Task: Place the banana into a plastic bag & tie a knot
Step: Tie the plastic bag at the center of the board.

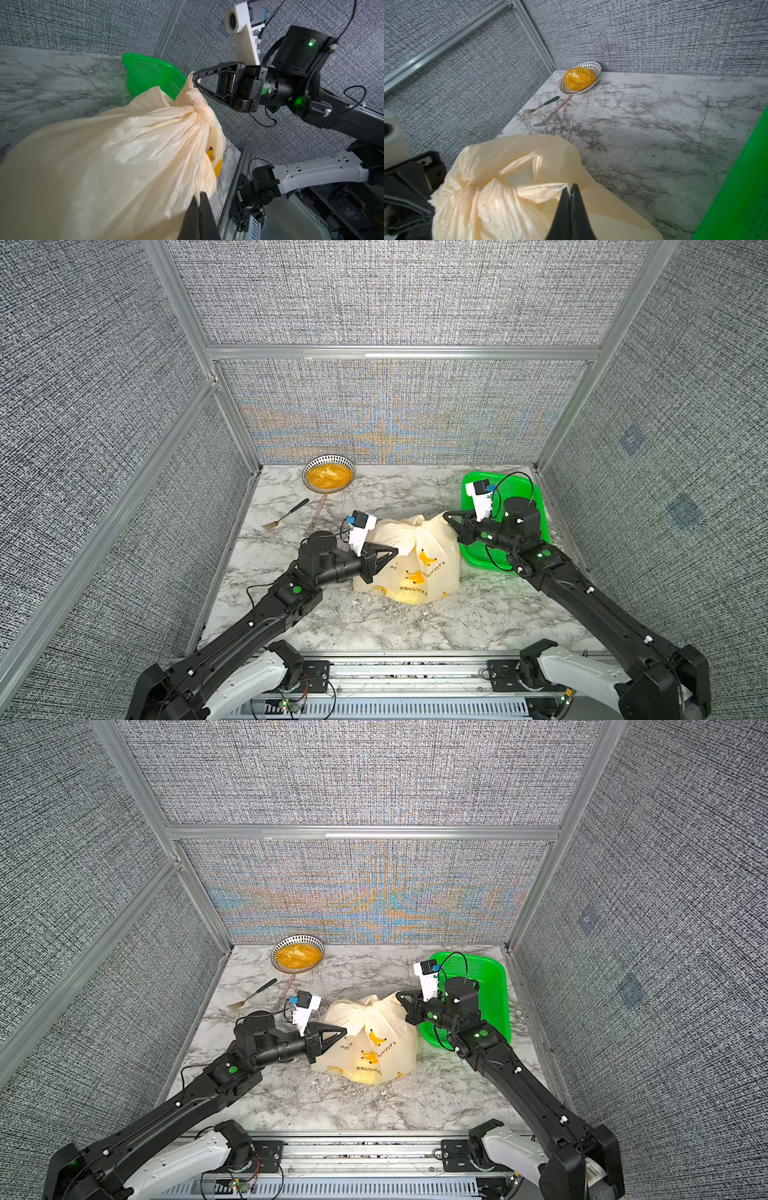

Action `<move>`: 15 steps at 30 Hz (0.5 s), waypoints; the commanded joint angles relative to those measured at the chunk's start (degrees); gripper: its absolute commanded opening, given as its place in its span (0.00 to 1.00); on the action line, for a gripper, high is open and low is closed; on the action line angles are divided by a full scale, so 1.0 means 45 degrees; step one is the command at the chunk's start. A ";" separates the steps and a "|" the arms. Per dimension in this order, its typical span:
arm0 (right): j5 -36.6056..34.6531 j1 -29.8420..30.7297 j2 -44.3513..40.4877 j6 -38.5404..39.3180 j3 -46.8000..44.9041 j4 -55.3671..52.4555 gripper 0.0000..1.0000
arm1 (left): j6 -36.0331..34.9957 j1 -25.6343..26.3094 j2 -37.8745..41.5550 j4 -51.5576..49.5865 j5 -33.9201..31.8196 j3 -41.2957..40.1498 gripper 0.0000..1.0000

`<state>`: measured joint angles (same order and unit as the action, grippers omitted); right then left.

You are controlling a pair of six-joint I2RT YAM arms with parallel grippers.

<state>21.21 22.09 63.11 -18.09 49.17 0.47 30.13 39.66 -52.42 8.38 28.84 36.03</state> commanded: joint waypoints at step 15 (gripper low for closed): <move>-0.2354 -0.1786 0.0234 -0.0088 0.1244 -0.0065 0.00 | -0.0223 -0.0115 0.1591 -0.3133 -0.3257 0.1461 0.00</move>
<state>20.25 15.73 64.40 -18.11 53.82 -0.69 30.22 39.46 -45.98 -1.32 18.92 41.06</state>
